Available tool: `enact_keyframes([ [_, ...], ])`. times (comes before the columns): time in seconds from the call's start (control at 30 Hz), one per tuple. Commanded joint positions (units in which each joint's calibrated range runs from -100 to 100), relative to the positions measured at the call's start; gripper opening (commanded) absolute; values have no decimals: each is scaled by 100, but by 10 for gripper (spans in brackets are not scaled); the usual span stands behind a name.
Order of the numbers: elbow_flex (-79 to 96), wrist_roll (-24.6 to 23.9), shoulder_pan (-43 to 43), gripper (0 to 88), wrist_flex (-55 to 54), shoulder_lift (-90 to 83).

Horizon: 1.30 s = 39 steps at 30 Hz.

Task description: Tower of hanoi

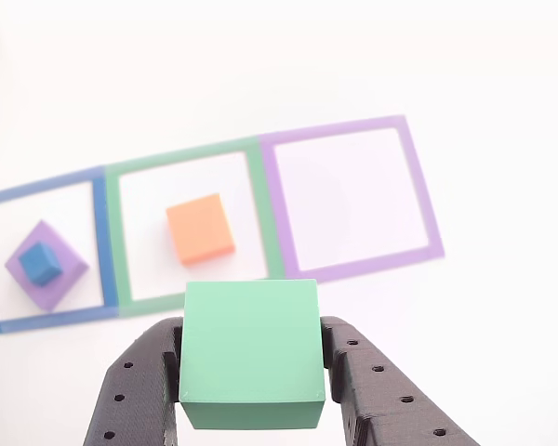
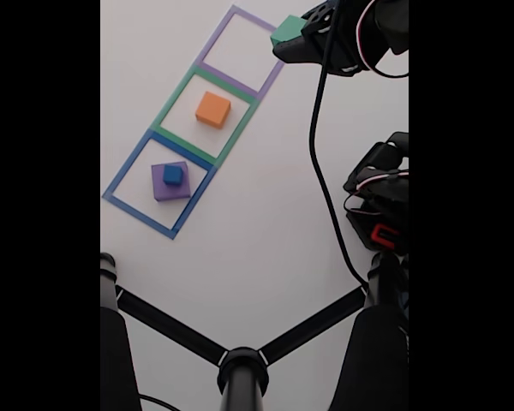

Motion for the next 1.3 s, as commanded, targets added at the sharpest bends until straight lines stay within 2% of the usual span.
enact_keyframes([
  [0.0,372,0,236,102,-293,-103],
  [0.17,1854,0,564,102,-1345,-496],
  [0.37,3816,0,885,102,-3150,-833],
  [0.67,6515,0,1174,103,-6679,-592],
  [0.8,7315,0,1251,103,-8322,25],
  [1.03,7978,0,1304,105,-11519,2084],
  [1.27,8005,0,1228,106,-13308,3623],
])
